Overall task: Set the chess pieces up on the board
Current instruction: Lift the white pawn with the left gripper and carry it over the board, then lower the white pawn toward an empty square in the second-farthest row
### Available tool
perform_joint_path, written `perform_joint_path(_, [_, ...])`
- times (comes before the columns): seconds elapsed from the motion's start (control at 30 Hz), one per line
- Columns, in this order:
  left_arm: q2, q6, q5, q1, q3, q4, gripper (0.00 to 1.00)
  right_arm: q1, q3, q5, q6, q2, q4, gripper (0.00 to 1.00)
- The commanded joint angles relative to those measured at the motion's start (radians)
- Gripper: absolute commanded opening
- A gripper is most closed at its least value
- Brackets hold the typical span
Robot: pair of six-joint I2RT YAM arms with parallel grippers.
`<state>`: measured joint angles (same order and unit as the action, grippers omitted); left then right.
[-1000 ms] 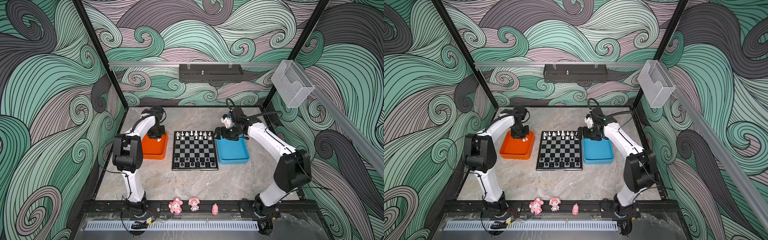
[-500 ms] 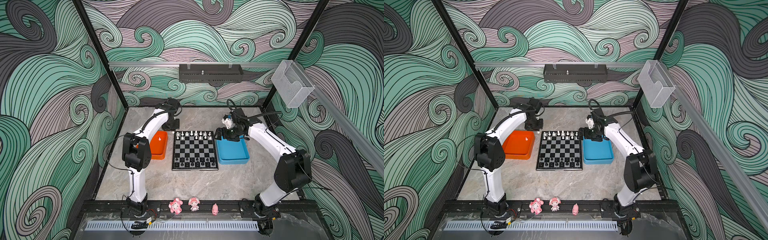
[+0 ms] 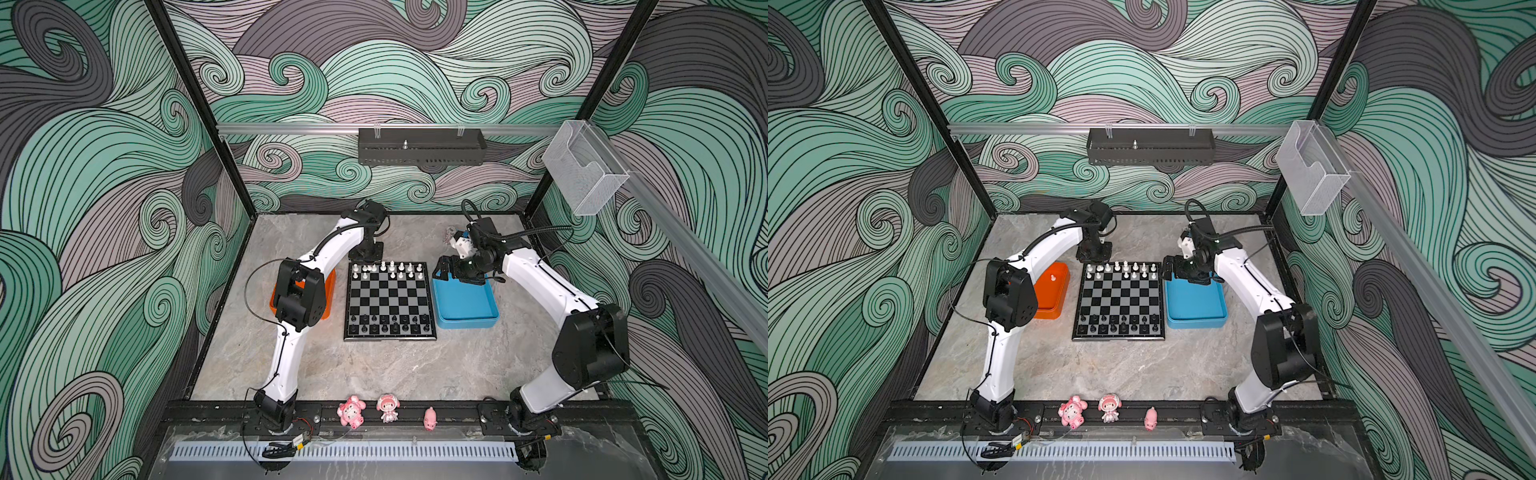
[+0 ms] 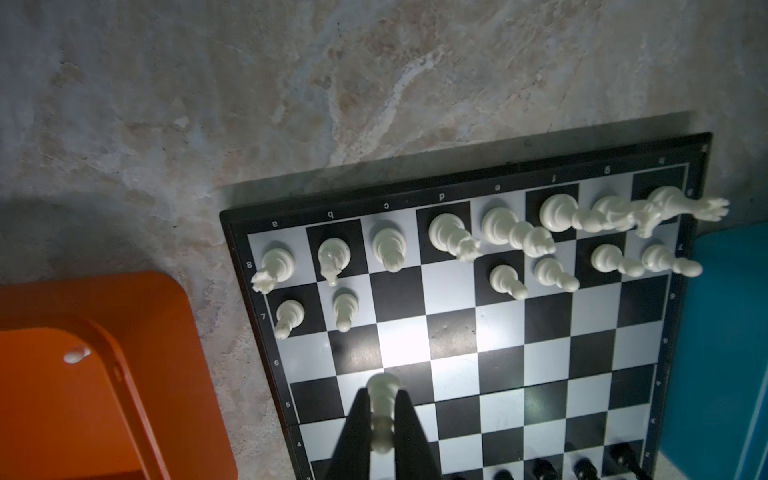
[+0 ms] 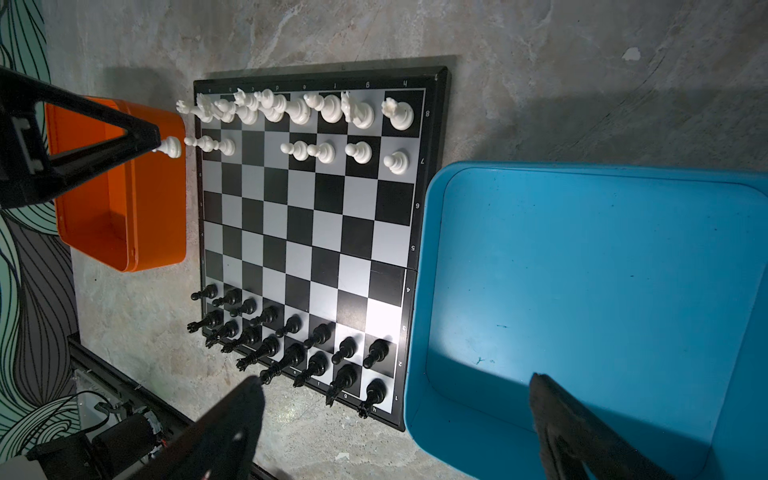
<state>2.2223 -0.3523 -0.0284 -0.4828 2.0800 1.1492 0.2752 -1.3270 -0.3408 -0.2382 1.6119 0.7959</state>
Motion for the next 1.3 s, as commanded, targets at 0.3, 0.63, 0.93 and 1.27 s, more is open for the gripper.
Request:
perform_joint_path(0.3, [0.074,-0.021,0.005,-0.025,0.051,0.009,0.13,-0.011,0.012,-0.02,0.019,-0.014,0.0,0.99])
perform_joint_path(0.63, [0.102,-0.027,-0.002,-0.027,0.054,-0.017,0.14,-0.017,0.012,-0.022,0.02,-0.011,0.0,0.99])
perform_joint_path(0.93, [0.117,-0.03,-0.007,-0.028,0.056,-0.028,0.14,-0.021,0.013,-0.026,0.02,-0.006,-0.001,0.99])
perform_joint_path(1.27, [0.132,-0.03,-0.013,-0.028,0.066,-0.033,0.14,-0.025,0.012,-0.027,0.021,0.0,0.001,0.99])
